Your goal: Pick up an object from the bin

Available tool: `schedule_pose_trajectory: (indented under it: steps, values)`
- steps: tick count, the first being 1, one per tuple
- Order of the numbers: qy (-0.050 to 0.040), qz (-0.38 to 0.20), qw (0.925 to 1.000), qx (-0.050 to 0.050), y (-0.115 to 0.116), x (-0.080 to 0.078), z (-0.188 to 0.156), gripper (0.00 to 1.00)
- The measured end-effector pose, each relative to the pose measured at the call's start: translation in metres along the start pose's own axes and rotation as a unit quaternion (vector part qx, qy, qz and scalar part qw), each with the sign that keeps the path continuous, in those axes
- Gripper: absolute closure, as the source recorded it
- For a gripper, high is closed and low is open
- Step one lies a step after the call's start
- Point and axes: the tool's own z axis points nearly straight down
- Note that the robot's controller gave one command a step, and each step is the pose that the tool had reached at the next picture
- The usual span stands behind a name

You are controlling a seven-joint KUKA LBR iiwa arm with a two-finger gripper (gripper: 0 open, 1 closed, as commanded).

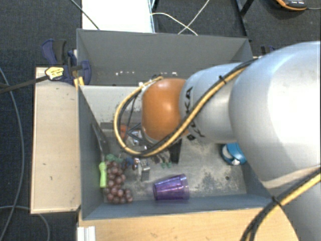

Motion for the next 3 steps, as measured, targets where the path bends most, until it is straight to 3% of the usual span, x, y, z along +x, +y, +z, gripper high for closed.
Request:
schedule_pose_trajectory:
  steps: [1, 3]
  values:
    - [-0.0008, 0.043, 0.9991, -0.002, 0.006, -0.009, -0.001, 1.0]
    - [0.0013, 0.044, 0.999, -0.002, 0.005, -0.008, -0.016, 1.0]
